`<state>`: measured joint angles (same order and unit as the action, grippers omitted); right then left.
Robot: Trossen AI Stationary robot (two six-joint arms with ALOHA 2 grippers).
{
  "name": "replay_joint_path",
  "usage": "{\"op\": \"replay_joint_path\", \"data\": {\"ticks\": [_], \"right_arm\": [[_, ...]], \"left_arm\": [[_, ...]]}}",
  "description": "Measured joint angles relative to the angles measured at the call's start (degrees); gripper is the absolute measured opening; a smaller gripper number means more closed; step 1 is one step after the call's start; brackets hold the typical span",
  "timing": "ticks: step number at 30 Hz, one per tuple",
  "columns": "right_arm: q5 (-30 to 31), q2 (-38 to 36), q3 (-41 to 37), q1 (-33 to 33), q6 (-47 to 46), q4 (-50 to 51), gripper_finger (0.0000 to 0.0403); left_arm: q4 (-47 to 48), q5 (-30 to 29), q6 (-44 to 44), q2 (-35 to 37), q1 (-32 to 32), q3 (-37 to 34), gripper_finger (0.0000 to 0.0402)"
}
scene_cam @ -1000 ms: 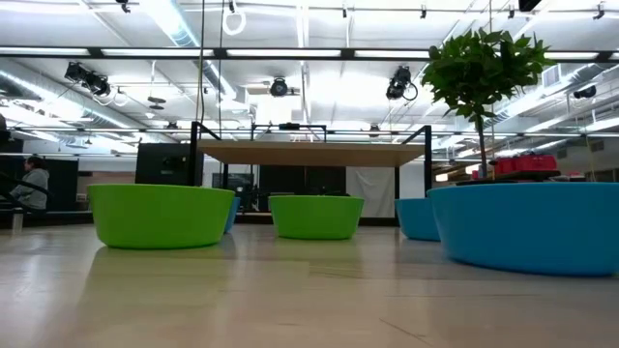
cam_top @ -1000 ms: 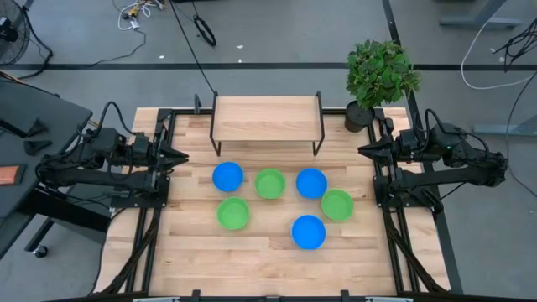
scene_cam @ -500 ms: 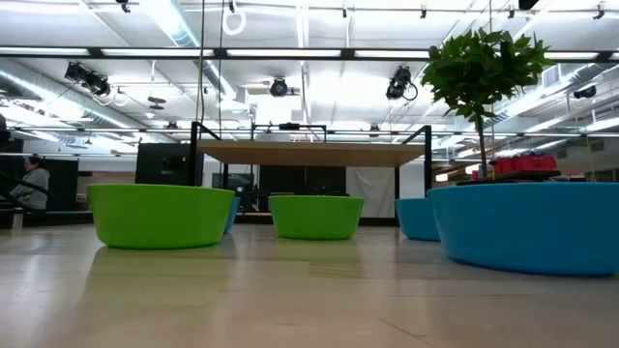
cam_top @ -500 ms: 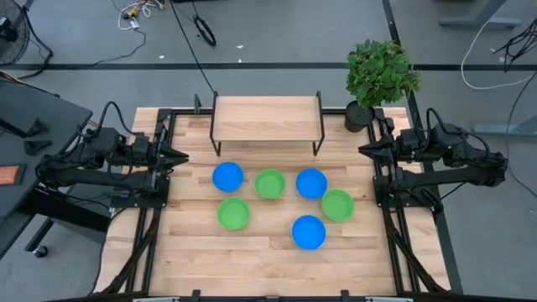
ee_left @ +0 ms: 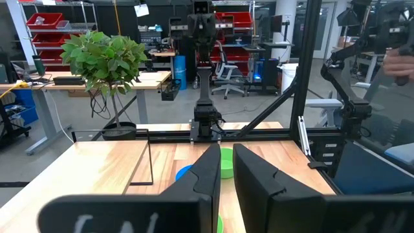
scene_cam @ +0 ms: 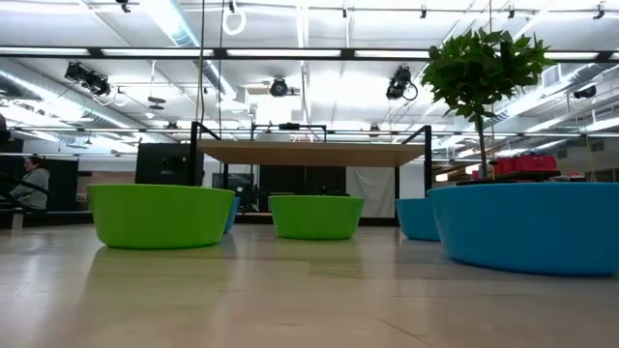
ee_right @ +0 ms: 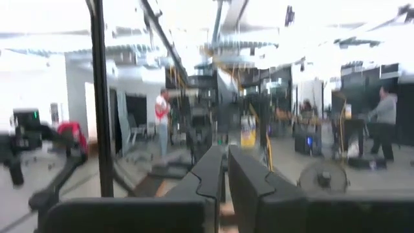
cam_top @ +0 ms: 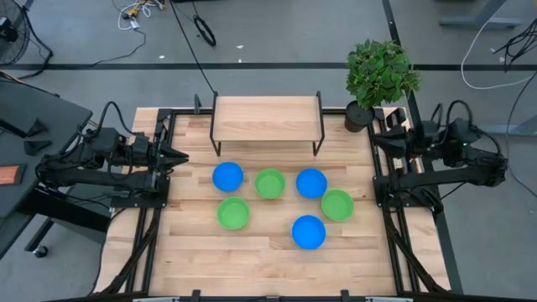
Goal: Pick & Place Mini bowls
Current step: Put the top right blue bowl on the shelf
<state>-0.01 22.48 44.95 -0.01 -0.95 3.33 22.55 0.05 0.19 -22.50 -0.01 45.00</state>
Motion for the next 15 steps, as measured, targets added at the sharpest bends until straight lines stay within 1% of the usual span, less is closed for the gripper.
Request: {"op": "replay_joint_path", "data": {"ticks": [9, 15], "right_arm": [[0.1, 0.0, 0.0, 0.0, -1.1, -14.9, 0.0034], [1.4, 0.5, 0.0, 0.0, -2.3, -23.6, 0.0034]], "left_arm": [[0.0, 0.0, 0.0, 0.0, 0.0, 0.0, 0.0048], [0.0, 0.0, 0.0, 0.0, 0.0, 0.0, 0.0048]]}}
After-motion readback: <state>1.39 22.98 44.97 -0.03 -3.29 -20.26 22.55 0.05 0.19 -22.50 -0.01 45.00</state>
